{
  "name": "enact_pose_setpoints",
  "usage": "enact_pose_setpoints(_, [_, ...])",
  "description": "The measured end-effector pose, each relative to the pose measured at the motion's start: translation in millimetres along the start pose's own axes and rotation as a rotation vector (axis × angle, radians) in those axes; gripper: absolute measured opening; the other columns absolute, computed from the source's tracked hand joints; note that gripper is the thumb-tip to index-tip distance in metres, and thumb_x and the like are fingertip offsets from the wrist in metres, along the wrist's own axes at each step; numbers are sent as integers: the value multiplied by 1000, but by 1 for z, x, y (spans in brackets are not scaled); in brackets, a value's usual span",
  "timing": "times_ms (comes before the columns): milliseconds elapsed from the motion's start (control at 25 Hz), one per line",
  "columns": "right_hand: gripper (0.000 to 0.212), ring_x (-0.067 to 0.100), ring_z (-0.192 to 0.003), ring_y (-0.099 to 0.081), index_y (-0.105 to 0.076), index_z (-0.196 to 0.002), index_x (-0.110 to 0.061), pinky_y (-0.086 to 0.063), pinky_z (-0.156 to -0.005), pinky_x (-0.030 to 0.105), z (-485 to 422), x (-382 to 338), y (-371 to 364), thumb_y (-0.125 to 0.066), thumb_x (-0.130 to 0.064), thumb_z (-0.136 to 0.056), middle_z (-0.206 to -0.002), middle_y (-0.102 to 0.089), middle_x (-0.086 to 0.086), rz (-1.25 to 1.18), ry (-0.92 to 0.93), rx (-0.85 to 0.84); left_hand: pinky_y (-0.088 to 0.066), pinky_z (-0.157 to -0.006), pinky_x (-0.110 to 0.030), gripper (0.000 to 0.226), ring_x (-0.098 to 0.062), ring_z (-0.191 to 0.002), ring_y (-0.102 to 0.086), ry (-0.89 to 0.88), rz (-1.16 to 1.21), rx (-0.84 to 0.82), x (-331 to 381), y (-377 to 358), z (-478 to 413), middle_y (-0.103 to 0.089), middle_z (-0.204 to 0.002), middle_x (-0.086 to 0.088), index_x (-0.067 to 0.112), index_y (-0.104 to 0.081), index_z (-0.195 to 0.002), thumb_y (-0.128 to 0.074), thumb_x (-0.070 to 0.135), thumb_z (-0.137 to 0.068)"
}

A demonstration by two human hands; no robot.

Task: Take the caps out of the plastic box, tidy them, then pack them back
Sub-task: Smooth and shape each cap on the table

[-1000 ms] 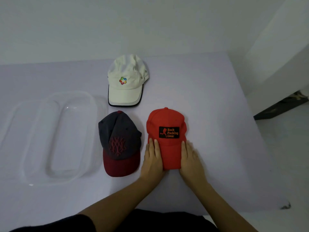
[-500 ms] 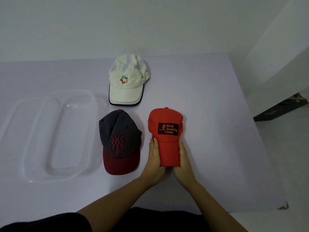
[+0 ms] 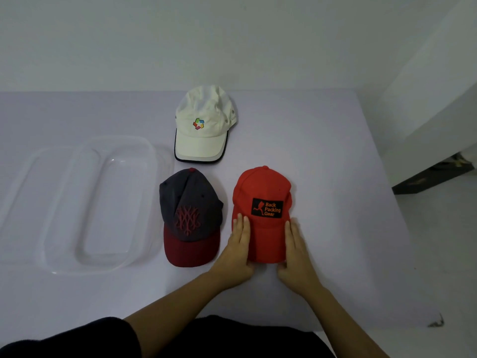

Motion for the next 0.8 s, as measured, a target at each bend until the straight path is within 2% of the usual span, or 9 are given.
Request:
enact_pose_setpoints(80, [102, 10, -143, 19, 8, -146, -21, -7, -118, 40, 7, -9, 12, -45, -6, -59, -152, 28, -7, -86, -37, -53, -22, -112, -13, 99, -11, -144, 15, -64, 85, -24, 19, 23, 15, 30, -151, 5, 20, 23, -141, -47, -5, -76])
enact_pose_setpoints(120, [104, 8, -142, 20, 8, -146, -24, -8, -117, 37, 5, -20, 24, -46, -6, -59, -151, 31, -12, -116, -38, -29, -20, -105, -1, 99, -6, -144, 7, -78, 121, -4, 27, 41, 20, 26, -153, 7, 22, 21, -142, -46, -7, -76])
enact_pose_setpoints(240, [85, 9, -145, 3, -11, -148, -20, -12, -112, 26, -36, -77, 69, -49, -9, -72, -156, 5, -7, -168, 27, 201, -22, -90, 9, 93, -1, -136, -24, -72, 117, 181, 38, 115, 10, 11, -158, 4, 24, 17, -142, -47, -6, -81])
enact_pose_setpoints(320, [68, 9, -143, -5, -24, -145, -17, -8, -112, 17, -78, -123, 89, -48, -10, -81, -153, -9, -7, -146, 100, 285, -34, -89, 1, 90, -12, -125, -43, -59, 68, 331, 35, 171, -13, 5, -160, 0, 18, 11, -147, -47, -6, -82])
enact_pose_setpoints(360, [63, 9, -143, -5, -27, -144, -15, -7, -114, 18, -103, -144, 91, -48, -9, -85, -153, -13, -6, -119, 136, 260, -40, -92, -9, 88, -16, -125, -45, -52, 34, 383, 30, 197, -27, 7, -160, -1, 15, 8, -149, -46, -6, -82])
enact_pose_setpoints(440, [61, 15, -144, -5, -25, -144, -13, -9, -116, 27, -154, -172, 75, -49, -7, -89, -156, -13, 2, -39, 181, 90, -33, -110, -30, 85, -23, -144, -20, 3, -52, 402, 11, 235, -58, 12, -160, -5, 9, 8, -149, -43, -5, -83])
enact_pose_setpoints(520, [65, 22, -145, -10, -20, -146, -9, -13, -115, 30, -196, -183, 43, -50, -7, -89, -157, -12, 8, 50, 204, -73, -23, -116, -38, 82, -29, -147, -6, 112, -126, 320, -22, 254, -90, 13, -159, -8, 6, 9, -148, -42, -3, -85])
enact_pose_setpoints(640, [80, 29, -142, -16, -11, -147, -7, -25, -113, 34, -236, -183, -1, -57, -8, -82, -157, -4, 13, 177, 219, -186, -13, -118, -36, 82, -29, -147, 8, 228, -235, 102, -70, 248, -125, 16, -158, -14, 1, 12, -147, -44, -1, -87])
enact_pose_setpoints(800, [110, 35, -143, -7, 9, -147, -14, -25, -113, 42, -267, -161, -44, -72, -28, -74, -155, 18, 16, 299, 128, -245, -18, -118, -43, 92, -36, -146, 5, 317, -314, -38, -124, 231, -148, 17, -156, -19, 0, 15, -145, -55, 9, -87])
Point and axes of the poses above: each hand's wrist, its own z-axis away from the middle knuckle, its own y-axis out of the back of the hand, x = y × z, the point moved 9 cm from there along -z, towards the middle knuckle
